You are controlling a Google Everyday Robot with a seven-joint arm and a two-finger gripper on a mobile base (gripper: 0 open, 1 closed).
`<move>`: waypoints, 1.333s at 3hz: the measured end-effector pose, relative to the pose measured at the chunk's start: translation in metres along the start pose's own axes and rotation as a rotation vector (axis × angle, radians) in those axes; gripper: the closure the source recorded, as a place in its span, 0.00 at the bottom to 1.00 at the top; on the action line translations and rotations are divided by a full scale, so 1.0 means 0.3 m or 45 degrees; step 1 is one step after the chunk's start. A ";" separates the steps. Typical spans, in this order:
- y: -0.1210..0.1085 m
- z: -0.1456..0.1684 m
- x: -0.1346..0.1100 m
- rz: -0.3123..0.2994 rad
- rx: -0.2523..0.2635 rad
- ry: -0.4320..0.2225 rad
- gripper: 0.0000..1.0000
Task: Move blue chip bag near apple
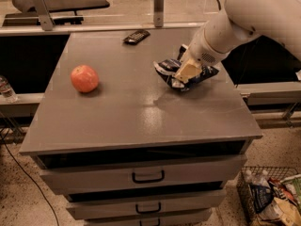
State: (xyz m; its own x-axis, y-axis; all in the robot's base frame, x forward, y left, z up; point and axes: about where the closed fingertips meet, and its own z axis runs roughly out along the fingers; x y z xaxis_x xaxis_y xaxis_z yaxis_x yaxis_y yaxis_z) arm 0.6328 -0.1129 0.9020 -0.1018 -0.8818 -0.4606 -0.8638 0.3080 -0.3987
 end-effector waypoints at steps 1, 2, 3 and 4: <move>-0.081 -0.115 -0.097 -0.077 0.110 -0.079 1.00; -0.092 -0.128 -0.107 -0.087 0.123 -0.087 1.00; -0.064 -0.068 -0.187 -0.155 0.038 -0.189 1.00; -0.055 0.025 -0.338 -0.314 -0.061 -0.342 1.00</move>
Offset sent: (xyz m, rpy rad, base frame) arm 0.0057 0.0053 0.0428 0.0130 -0.0992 0.0279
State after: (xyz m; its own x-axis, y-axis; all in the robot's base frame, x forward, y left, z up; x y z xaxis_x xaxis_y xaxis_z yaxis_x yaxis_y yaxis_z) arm 0.6609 -0.0260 0.9494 0.2403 -0.8000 -0.5498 -0.8691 0.0750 -0.4890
